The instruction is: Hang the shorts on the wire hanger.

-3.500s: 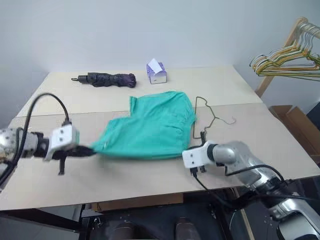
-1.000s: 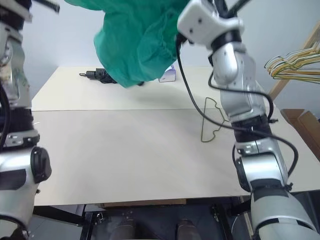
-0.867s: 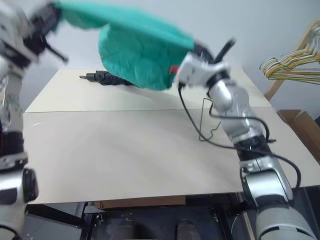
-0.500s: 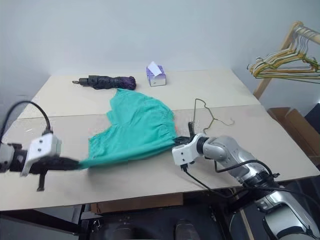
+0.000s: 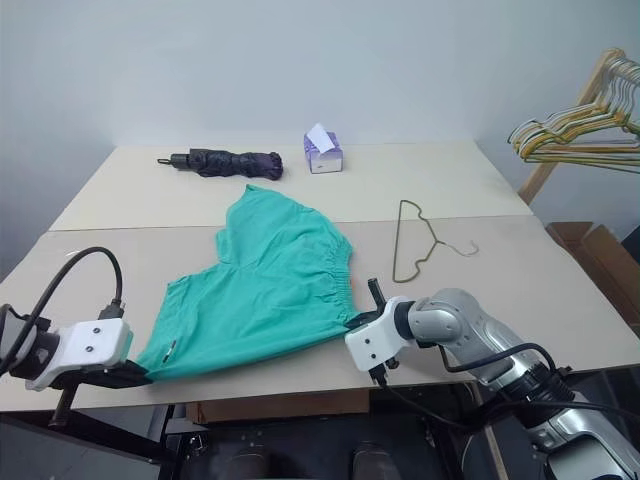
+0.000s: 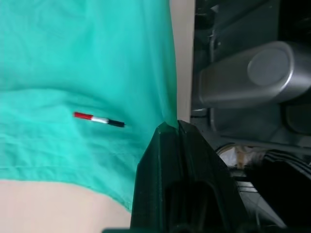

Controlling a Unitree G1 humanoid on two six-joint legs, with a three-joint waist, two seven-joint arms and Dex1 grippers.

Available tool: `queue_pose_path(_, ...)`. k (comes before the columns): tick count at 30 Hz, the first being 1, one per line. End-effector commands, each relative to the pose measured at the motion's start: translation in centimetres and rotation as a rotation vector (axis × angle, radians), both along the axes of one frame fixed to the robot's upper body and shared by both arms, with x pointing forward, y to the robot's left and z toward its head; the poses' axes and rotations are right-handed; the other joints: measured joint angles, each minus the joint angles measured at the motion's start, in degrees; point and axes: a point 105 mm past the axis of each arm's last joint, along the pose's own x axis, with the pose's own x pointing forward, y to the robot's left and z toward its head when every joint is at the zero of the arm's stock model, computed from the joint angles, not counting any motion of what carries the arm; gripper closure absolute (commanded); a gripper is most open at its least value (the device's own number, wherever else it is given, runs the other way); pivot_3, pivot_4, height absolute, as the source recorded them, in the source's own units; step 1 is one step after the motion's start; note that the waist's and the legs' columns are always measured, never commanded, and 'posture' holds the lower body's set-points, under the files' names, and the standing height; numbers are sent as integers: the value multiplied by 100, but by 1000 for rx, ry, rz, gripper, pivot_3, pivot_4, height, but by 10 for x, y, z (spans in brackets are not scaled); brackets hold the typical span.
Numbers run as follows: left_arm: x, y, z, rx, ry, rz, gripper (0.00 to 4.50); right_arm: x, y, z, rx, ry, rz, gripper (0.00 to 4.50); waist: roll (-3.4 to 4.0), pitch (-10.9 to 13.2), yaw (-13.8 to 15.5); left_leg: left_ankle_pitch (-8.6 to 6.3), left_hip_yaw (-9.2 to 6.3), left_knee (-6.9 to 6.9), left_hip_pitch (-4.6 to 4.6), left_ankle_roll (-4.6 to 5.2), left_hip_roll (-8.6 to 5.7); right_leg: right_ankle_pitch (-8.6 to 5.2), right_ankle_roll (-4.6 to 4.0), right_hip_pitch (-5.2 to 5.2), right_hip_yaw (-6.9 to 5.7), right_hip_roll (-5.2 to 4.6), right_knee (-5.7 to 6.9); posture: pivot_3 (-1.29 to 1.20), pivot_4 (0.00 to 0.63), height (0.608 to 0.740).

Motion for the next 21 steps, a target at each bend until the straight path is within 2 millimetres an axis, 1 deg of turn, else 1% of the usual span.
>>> queue_pose_path(1,2,12,5,44,-1,21,3772,5,-20,12,-17,27,-75,3727,1,0,7,0,0,0,0,0,0,0,0,1,0,0,-1,56,0,740)
queue_pose_path(2,1,13,6,41,4,19,3520,1,-21,13,-14,47,-70,3445,-1,0,16,0,0,0,0,0,-1,0,0,1,0,-1,-1,55,0,740)
queue_pose_path(4,0,16,9,49,14,15,2804,-4,-22,18,4,80,-65,2676,-1,0,21,0,0,0,-1,1,0,-1,0,2,-1,-1,-3,53,0,740)
queue_pose_path(6,5,20,17,41,-6,27,2174,-8,-20,36,113,141,-85,1986,-1,0,16,0,0,0,0,1,0,-3,4,2,-1,-1,-2,53,0,740)
queue_pose_path(8,10,18,29,-11,-31,38,1554,-8,-20,52,209,184,-118,1323,0,0,15,-1,0,0,1,1,1,-9,15,2,-1,0,-1,50,0,740)
queue_pose_path(10,19,9,44,-109,-82,41,909,9,-26,65,309,189,-250,637,-4,-2,15,-1,0,1,2,1,1,-10,16,5,-1,0,-2,47,0,740)
queue_pose_path(12,28,0,53,-185,-126,41,264,29,-35,70,386,206,-420,0,-6,-4,9,-1,0,1,3,1,1,-12,20,6,-2,0,-1,40,0,740)
queue_pose_path(13,33,-4,57,-217,-156,40,37,35,-41,69,405,239,-491,0,-6,-4,6,-1,1,1,3,1,1,-11,18,5,-1,0,-2,40,0,740)
queue_pose_path(15,41,-13,62,-272,-194,48,37,41,-47,67,419,268,-560,0,-5,-3,8,-1,1,1,-1,1,1,-3,5,1,-1,0,1,35,0,740)
queue_pose_path(16,43,-19,64,-301,-206,33,37,46,-48,67,459,288,-612,0,-5,-3,8,-2,1,-1,-3,2,1,-1,1,0,-1,1,0,30,0,740)
queue_pose_path(18,48,-33,69,-373,-232,13,37,59,-51,64,534,317,-728,0,-6,-4,8,-4,0,0,-6,7,1,-1,1,-1,-1,2,1,25,0,740)
queue_pose_path(21,56,-51,78,-468,-267,-16,37,80,-55,52,625,372,-906,0,-7,-5,-21,-4,0,5,-3,7,0,0,-1,0,1,4,11,16,0,740)
